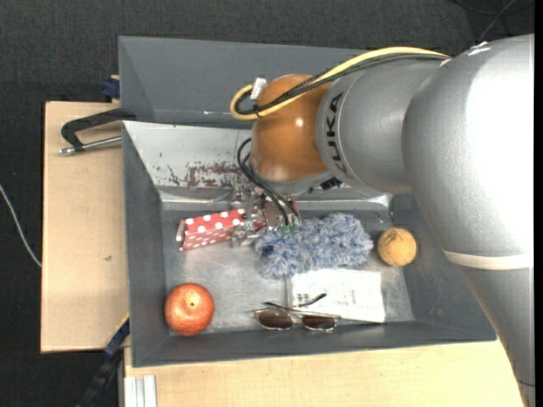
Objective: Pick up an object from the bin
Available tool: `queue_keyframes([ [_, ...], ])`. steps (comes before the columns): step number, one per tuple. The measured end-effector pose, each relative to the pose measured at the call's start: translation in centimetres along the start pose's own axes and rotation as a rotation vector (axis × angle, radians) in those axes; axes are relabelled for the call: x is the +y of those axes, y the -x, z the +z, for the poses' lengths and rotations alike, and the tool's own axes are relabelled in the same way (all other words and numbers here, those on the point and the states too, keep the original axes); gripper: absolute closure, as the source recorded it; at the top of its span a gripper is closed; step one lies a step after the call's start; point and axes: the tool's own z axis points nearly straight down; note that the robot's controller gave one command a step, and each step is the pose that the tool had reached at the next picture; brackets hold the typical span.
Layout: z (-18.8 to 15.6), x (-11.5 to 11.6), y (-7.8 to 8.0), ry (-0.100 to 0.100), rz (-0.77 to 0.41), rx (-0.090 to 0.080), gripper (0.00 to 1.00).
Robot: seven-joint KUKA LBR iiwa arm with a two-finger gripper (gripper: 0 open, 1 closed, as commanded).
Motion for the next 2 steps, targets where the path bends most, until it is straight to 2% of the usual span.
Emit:
queue_keyframes([
  [1,0.0,0.0,0.0,0.0,0.0,0.0,1.0],
  [2,-11.1,0.0,-0.3,-0.001,-0.074,0.01,1.0],
])
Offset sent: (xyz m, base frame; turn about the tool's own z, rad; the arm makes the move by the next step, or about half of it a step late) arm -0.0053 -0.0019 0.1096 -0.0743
